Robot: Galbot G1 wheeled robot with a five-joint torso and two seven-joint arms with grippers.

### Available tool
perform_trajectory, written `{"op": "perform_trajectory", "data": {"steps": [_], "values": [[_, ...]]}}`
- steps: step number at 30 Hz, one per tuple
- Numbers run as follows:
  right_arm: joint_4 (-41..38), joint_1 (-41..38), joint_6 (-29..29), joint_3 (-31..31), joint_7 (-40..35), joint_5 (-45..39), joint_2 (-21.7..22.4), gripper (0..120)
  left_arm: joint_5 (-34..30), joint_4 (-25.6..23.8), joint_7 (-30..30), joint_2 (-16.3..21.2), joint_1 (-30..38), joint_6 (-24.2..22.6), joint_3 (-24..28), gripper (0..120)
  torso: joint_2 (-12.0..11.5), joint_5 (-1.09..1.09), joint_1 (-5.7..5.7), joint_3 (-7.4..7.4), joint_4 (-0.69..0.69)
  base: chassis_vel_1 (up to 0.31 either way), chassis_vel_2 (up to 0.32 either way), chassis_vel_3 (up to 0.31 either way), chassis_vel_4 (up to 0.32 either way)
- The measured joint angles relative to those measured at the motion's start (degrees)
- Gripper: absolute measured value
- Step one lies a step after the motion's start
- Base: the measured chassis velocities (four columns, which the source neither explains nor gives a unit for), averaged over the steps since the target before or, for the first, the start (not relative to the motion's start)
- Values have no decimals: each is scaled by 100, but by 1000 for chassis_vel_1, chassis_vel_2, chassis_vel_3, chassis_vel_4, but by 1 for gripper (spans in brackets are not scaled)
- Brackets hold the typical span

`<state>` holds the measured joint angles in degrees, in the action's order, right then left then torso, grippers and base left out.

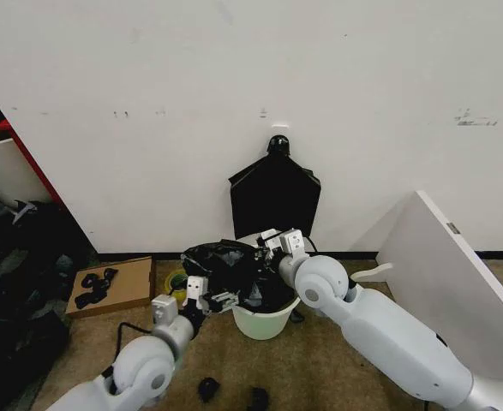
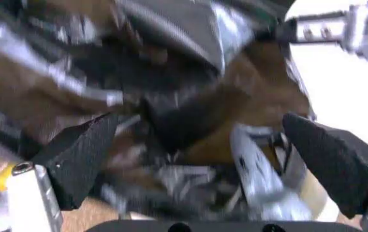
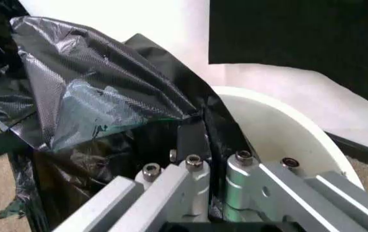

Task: Place the garbage bag over the trash bin.

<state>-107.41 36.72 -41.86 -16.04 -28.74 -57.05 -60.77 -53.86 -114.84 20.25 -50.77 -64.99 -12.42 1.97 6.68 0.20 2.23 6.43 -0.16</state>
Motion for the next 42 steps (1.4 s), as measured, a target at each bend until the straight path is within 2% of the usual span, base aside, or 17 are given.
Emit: {"op": "perform_trajectory", "data": {"steps": [4,10,12,19,25,26,31,32,38,40,42], "values": [[3,2,2,13,0,-5,9,0,-101,108,508,-253,353,-277,123,100,0,0,0,0,0,0,0,0,0],[2,3,3,31,1,-16,23,0,-231,165,1007,-410,576,-737,225,100,0,1,0,0,0,0,0,0,0],[-8,22,3,43,3,-17,48,0,-287,215,1402,-522,642,-1011,260,100,0,1,0,0,1,0,0,0,0],[-10,34,3,49,8,-17,62,0,-459,399,1957,-728,821,-1364,347,100,0,1,0,0,2,0,0,0,0],[-12,35,4,48,13,-25,50,0,-761,1048,2279,-1166,1301,-1437,531,100,0,1,0,0,-1,0,0,0,0],[-13,35,3,46,14,-30,47,0,-940,1189,2478,-1253,1449,-1550,583,100,0,1,0,0,-1,0,0,0,0],[-13,34,3,46,14,-42,49,0,-1277,1276,2851,-1344,1619,-1768,655,100,0,2,0,0,1,0,0,0,0],[-13,31,3,45,14,-55,57,0,-1496,1347,3015,-1429,1701,-1832,669,99,0,2,0,0,1,0,0,0,0],[-10,4,4,45,21,-95,79,0,-1734,1705,3093,-1651,1912,-1863,713,96,0,1,0,0,0,0,0,0,0],[23,-11,3,44,27,-106,79,0,-1951,2089,3126,-1816,2103,-1915,774,87,0,1,0,0,0,0,0,0,0],[33,-15,3,45,27,-107,73,0,-1975,2196,3106,-1855,2140,-1891,792,84,0,0,0,0,-1,0,0,0,0]]}}
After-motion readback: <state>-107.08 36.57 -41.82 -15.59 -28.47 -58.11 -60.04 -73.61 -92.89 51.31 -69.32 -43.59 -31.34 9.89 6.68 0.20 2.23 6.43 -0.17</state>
